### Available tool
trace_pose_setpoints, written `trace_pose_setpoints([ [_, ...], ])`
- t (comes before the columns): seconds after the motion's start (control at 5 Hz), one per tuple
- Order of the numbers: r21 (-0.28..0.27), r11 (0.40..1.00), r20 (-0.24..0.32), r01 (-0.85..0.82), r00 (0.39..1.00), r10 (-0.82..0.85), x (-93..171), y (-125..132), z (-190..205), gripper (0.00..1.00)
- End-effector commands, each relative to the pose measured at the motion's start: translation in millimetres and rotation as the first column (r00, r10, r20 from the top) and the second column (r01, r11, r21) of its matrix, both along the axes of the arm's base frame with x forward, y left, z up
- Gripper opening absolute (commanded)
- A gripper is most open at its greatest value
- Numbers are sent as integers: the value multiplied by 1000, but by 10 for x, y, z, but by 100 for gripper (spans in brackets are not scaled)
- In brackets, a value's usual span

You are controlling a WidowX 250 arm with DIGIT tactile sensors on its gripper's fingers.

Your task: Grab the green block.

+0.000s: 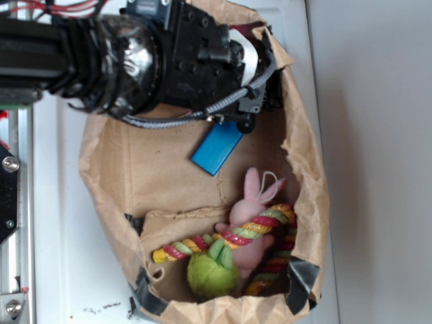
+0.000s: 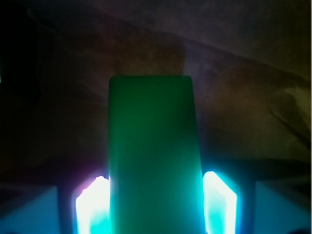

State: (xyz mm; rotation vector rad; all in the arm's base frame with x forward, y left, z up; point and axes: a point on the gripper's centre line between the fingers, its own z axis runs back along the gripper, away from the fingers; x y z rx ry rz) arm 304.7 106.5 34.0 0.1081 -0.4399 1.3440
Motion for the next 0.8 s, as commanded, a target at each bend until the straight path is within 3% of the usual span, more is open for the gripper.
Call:
trace_pose_setpoints([
  [0.0,30,998,85,61,994,-63,-41,35,267,0],
  [0.2,19,990,97,138,986,-139,-71,-3,445,0],
  [0.4,88,947,114,309,941,-318,-92,-99,625,0],
  [0.6,118,839,111,532,832,-543,-137,-236,851,0],
])
